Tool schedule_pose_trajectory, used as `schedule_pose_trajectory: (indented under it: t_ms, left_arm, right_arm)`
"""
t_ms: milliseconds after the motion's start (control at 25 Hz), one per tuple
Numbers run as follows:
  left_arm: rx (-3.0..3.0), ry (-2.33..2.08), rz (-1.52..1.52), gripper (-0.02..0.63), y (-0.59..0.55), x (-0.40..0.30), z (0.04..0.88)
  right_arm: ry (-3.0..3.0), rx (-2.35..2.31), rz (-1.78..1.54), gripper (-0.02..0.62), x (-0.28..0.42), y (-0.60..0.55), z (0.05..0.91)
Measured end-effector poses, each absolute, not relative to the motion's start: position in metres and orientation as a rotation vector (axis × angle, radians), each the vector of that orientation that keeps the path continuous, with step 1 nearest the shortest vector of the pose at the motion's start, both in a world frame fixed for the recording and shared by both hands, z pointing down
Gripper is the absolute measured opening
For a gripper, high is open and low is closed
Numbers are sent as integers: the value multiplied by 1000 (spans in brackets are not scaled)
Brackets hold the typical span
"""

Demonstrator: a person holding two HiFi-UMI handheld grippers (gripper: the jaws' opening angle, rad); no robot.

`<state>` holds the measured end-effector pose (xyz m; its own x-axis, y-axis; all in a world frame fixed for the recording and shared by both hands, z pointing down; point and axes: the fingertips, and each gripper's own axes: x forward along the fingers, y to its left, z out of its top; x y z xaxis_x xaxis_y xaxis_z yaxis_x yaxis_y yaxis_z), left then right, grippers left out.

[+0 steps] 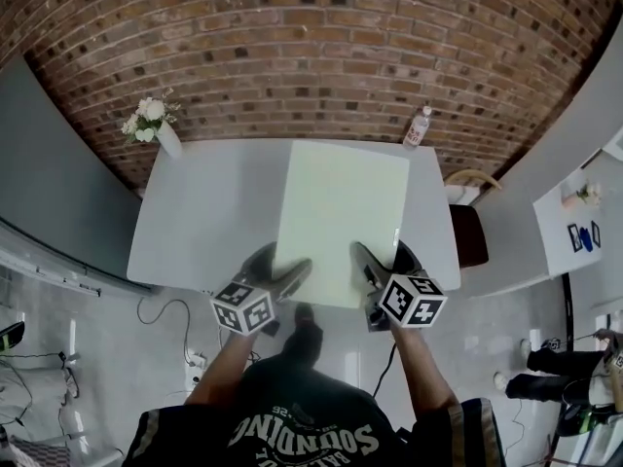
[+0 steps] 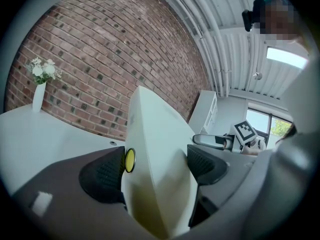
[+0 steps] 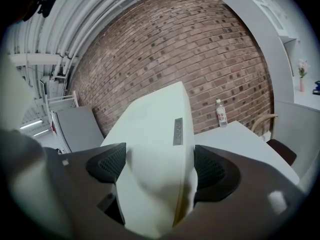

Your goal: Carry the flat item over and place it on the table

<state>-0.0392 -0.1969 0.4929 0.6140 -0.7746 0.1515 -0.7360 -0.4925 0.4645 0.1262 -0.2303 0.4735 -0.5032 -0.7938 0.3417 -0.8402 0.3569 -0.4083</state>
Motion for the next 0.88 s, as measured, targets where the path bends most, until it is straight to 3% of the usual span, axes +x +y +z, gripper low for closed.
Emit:
schedule_pose_trajectory:
  t_ms: [440,880]
  left_arm:
    - [2282,-1198,-109,394,-326,-45,507]
    - [2243,-1173,-43,394,-389,-16,525]
  right_arm:
    - [-2491,1446,809,422,117,-367,480]
    - [-2462,1417,833,422,144,-435,497]
